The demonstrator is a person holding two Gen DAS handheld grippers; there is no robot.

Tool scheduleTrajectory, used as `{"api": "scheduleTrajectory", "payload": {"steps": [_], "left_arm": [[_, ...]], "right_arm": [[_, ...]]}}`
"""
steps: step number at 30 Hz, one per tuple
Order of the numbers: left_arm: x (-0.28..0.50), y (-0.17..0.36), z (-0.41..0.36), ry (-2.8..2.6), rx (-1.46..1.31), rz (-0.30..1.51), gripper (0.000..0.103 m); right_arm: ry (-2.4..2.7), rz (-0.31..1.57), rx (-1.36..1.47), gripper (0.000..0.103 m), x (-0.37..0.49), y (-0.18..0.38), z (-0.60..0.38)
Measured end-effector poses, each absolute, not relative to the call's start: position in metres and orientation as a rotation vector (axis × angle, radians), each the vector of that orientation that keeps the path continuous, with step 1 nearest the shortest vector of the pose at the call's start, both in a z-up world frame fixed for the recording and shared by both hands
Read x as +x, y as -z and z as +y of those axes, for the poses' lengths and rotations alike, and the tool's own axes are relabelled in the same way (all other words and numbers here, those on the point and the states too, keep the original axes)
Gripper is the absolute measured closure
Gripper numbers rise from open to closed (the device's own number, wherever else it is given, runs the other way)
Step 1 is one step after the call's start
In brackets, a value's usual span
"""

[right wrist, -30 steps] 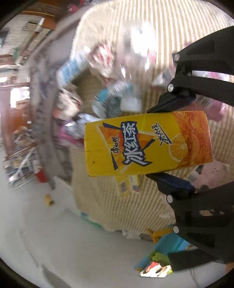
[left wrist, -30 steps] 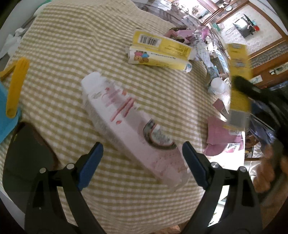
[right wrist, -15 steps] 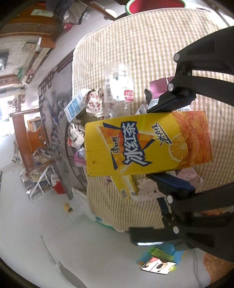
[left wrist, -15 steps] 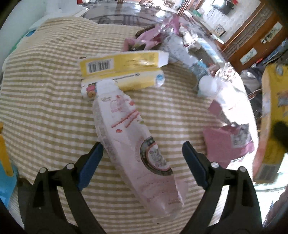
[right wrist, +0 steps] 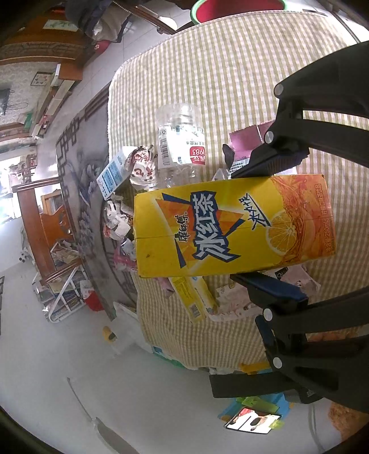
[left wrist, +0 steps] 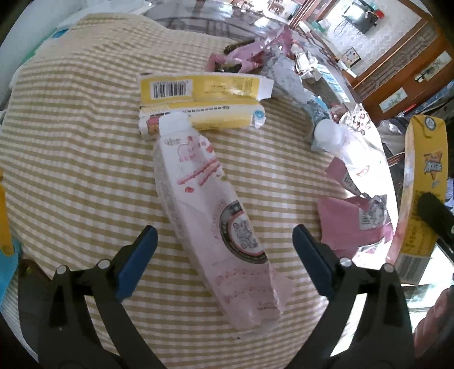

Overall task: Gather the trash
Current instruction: 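Grasp the white-pink wrapper strip with the left gripper while the right gripper holds the carton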

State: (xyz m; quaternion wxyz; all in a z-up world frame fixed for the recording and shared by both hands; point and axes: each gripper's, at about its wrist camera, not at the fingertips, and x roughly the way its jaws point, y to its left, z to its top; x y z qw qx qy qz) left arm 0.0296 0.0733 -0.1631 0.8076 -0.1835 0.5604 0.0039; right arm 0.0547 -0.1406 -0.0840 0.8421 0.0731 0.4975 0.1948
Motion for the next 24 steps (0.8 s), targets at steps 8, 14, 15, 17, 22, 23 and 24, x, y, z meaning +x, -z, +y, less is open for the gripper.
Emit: {"api": "scheduleTrajectory", "payload": {"steps": [8, 14, 15, 17, 22, 23, 24], "left_arm": [[0.035, 0.165, 0.063, 0.03, -0.38, 1.211, 0.014], [0.035, 0.161, 0.056, 0.06, -0.323, 1.193, 0.048], [0.034, 0.159, 0.057, 0.062, -0.321, 1.185, 0.051], [0.032, 0.149, 0.058, 0.059, -0.314, 1.152, 0.061], [0.032, 0.118, 0.064, 0.055, -0.318, 1.054, 0.095], [0.032, 0.109, 0.064, 0.053, -0.309, 1.027, 0.096], [0.033, 0.104, 0.063, 0.057, -0.304, 1.012, 0.096]], "right_arm": [[-0.409, 1.044, 0.155, 0.041, 0.054, 0.083, -0.141], [-0.409, 1.044, 0.161, 0.041, 0.053, 0.082, -0.142], [-0.409, 1.04, 0.161, 0.041, 0.052, 0.082, -0.142], [-0.41, 1.03, 0.164, 0.041, 0.051, 0.079, -0.143], [-0.405, 0.989, 0.167, 0.041, 0.049, 0.069, -0.146], [-0.406, 0.984, 0.168, 0.041, 0.049, 0.068, -0.146], [-0.407, 0.979, 0.168, 0.041, 0.049, 0.066, -0.147]]}}
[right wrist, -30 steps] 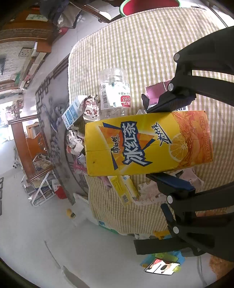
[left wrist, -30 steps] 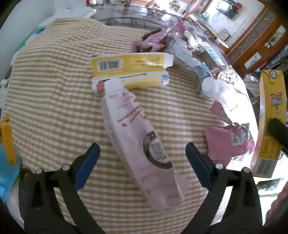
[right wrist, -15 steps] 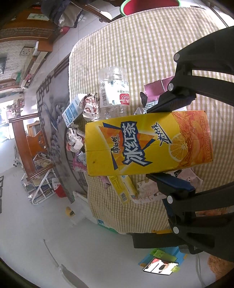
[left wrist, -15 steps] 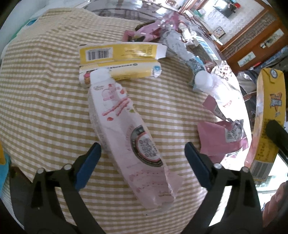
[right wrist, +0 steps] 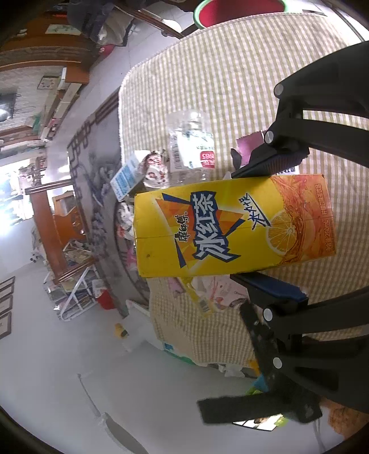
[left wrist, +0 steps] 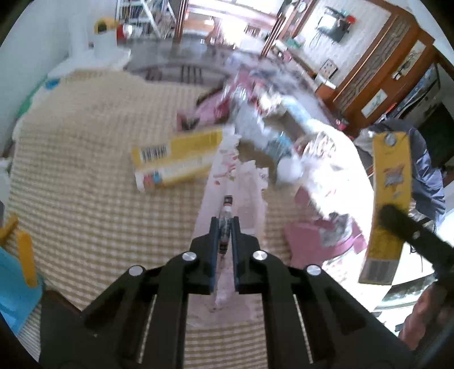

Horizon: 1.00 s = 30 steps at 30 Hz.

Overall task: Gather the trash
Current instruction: 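Grasp the white-pink wrapper strip with the left gripper while the right gripper holds the carton, then carry both items to the red bin and release them inside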

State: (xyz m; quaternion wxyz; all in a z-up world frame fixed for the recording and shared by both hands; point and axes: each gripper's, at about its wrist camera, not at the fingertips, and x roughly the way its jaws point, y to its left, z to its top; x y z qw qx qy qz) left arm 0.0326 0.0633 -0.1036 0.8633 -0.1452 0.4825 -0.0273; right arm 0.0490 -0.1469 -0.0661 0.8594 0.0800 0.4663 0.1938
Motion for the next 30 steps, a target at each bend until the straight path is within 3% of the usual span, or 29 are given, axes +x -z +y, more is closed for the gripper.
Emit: {"api": "scheduleTrajectory", "payload": {"steps": [18, 30], "left_arm": [[0.037, 0.053, 0.032, 0.138, -0.266, 0.9, 0.096], [0.057, 0.039, -0.032, 0.213, -0.205, 0.879, 0.096]], "right_arm": [[-0.352, 0.922, 0.208, 0.042, 0.051, 0.057, -0.181], [-0.27, 0.889, 0.231, 0.042, 0.062, 0.051, -0.244]]}}
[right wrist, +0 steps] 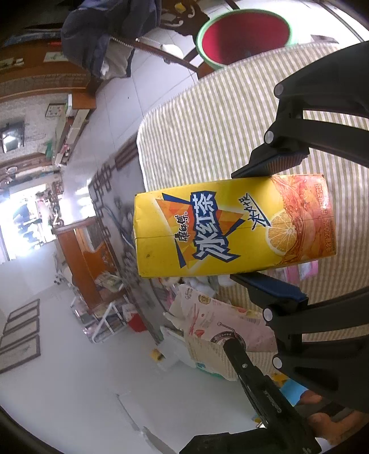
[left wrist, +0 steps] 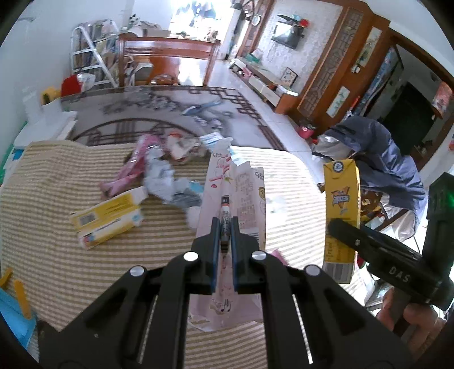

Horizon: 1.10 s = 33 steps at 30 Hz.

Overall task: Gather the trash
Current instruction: 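Carry both items to the red bin and release them inside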

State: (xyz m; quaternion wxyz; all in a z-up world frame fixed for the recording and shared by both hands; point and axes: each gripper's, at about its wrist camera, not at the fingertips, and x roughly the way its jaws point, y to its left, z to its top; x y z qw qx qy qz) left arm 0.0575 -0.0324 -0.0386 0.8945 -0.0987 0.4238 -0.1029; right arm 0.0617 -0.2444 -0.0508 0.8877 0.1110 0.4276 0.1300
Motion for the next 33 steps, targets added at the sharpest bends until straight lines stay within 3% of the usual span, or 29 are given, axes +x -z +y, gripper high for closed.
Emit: {"api": "scheduleTrajectory", "payload": {"steps": [16, 33], "left_arm": [[0.094, 0.033, -0.187, 0.384, -0.132, 0.88, 0.096], [0.126, 0.085, -0.375, 0.636, -0.043, 1.033, 0.096]], "right_arm": [[-0.12, 0.864, 0.28, 0.042, 0.072, 0.053, -0.392], [0.117, 0.927, 0.427, 0.042, 0.054, 0.095, -0.557]]}}
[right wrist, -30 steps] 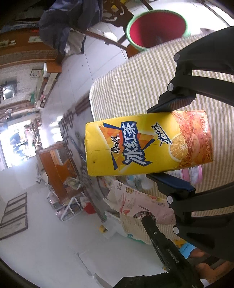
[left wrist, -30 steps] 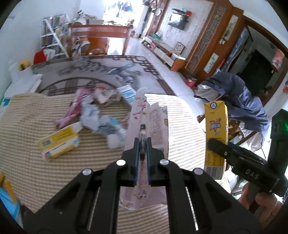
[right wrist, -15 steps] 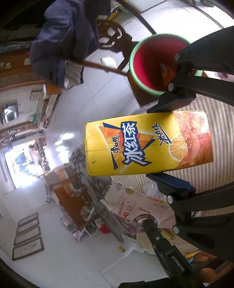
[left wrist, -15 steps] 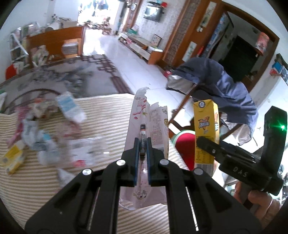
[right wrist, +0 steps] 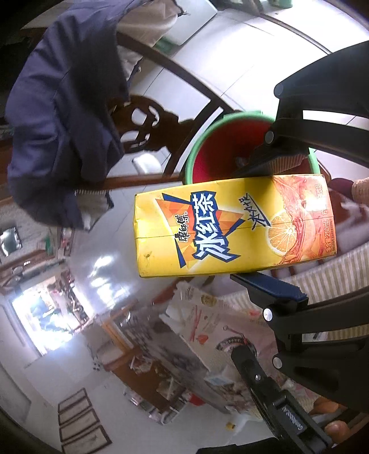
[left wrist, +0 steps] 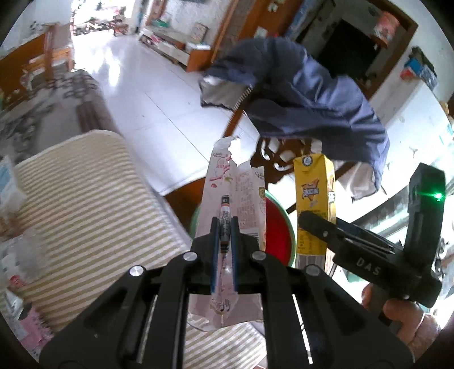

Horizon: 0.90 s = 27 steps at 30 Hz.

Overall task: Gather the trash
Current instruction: 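Carry both items to the red bin and release them inside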

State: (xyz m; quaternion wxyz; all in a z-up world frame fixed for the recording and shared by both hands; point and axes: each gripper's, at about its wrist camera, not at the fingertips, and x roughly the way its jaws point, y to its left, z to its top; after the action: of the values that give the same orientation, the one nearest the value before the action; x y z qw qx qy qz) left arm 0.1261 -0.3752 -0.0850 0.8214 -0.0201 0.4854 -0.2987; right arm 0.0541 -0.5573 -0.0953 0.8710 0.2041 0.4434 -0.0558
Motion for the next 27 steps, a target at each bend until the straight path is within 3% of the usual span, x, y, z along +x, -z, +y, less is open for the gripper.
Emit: {"api": "scheduleTrajectory", "payload": {"steps": [1, 3, 5, 6, 13, 16, 27], "left_arm": [[0.129, 0.089, -0.383, 0.65, -0.039, 1.047, 0.095], [0.13, 0.095, -0.392, 0.657, -0.024, 1.061, 0.08], [0.13, 0.097, -0.396, 0.645, -0.028, 1.058, 0.043], [0.13, 0.096, -0.396, 0.641, -0.035, 1.053, 0.041], [0.129, 0.091, -0.375, 0.592, -0.058, 1.054, 0.038], [0.127, 0.088, -0.361, 0.556, -0.077, 1.048, 0.037], [0.117, 0.074, -0.3, 0.463, -0.12, 1.0, 0.037]], "right_arm": [[0.123, 0.929, 0.43, 0.042, 0.054, 0.097, -0.562], [0.132, 0.936, 0.436, 0.042, 0.054, 0.1, -0.57], [0.141, 0.946, 0.442, 0.042, 0.055, 0.106, -0.577], [0.144, 0.952, 0.443, 0.042, 0.057, 0.108, -0.579], [0.153, 1.026, 0.47, 0.039, 0.07, 0.135, -0.584], [0.171, 1.014, 0.48, 0.027, 0.071, 0.138, -0.583], [0.102, 0.938, 0.426, 0.027, 0.087, 0.102, -0.536]]}}
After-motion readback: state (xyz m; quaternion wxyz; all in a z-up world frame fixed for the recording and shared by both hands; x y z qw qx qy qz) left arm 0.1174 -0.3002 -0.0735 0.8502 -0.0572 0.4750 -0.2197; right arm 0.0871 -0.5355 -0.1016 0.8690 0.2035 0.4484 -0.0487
